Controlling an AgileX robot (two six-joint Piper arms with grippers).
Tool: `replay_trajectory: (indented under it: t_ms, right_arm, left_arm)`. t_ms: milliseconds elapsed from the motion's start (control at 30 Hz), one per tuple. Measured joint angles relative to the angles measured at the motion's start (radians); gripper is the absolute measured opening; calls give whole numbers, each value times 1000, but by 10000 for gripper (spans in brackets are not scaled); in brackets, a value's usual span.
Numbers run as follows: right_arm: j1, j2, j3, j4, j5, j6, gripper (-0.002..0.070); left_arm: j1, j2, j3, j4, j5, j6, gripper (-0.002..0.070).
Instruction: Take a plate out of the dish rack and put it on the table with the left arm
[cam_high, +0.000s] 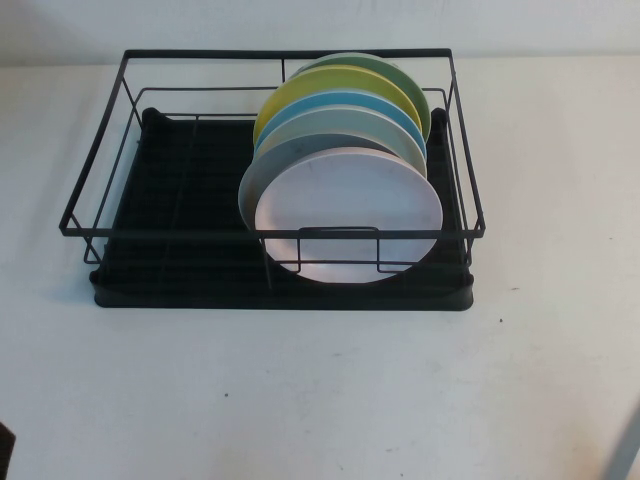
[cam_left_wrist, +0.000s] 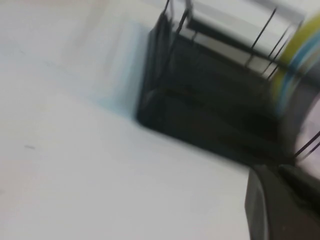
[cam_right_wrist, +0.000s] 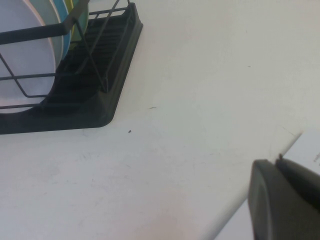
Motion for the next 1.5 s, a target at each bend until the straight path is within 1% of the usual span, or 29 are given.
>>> replay_trajectory:
  t_ms: [67, 167, 267, 433, 533, 600, 633, 700, 833, 867, 900, 967, 1000, 1067, 1167, 1300, 1433, 1500]
  right_arm:
    - [0, 0, 0, 0, 0, 0, -20]
    - [0, 0, 0, 0, 0, 0, -21]
    - [0, 0, 0, 0, 0, 0, -20]
    - [0, 0, 0, 0, 0, 0, -20]
    - [0, 0, 0, 0, 0, 0, -20]
    - [0, 0, 0, 0, 0, 0, -20]
    - [0, 0, 0, 0, 0, 0, -20]
    - [0, 0, 0, 0, 0, 0, -20]
    - [0, 0, 0, 0, 0, 0, -20]
    - [0, 0, 0, 0, 0, 0, -20]
    - [0, 0, 0, 0, 0, 0, -20]
    - [0, 0, 0, 0, 0, 0, -20]
    - [0, 0, 0, 0, 0, 0, -20]
    - [0, 0, 0, 0, 0, 0, -20]
    - [0, 0, 0, 0, 0, 0, -20]
    - [0, 0, 0, 0, 0, 0, -20]
    - [0, 0, 0, 0, 0, 0, -20]
    - [0, 0, 0, 0, 0, 0, -20]
  left_arm:
    - [0, 0, 0, -108, -63, -94, -3]
    - [0, 0, 0, -190, -152, -162, -3]
    - [0, 0, 0, -213, -243, -178, -3]
    - [0, 0, 0, -220, -344, -165, -3]
    - [0, 0, 0, -226, -437, -205, -3]
    - [0, 0, -15, -228, -425, -249, -3]
    - [0, 2, -50, -221, -375, -254, -3]
    - [0, 18, -163, -160, -231, -217, -3]
    - [0, 147, -509, 11, 170, -61, -3]
    - [0, 204, -601, 36, 294, -12, -3]
    - [0, 267, -688, 49, 372, 47, -3]
    - [0, 404, -846, 36, 537, 204, -3]
    - [0, 458, -902, 17, 593, 283, -3]
    - [0, 588, -1025, -45, 702, 502, -3]
    - [0, 749, -1160, -111, 804, 740, -3]
    - [0, 932, -1287, -179, 846, 923, -3]
    - [0, 1094, -1368, -292, 868, 1119, -3]
    - [-4, 1170, -1401, -326, 873, 1182, -3]
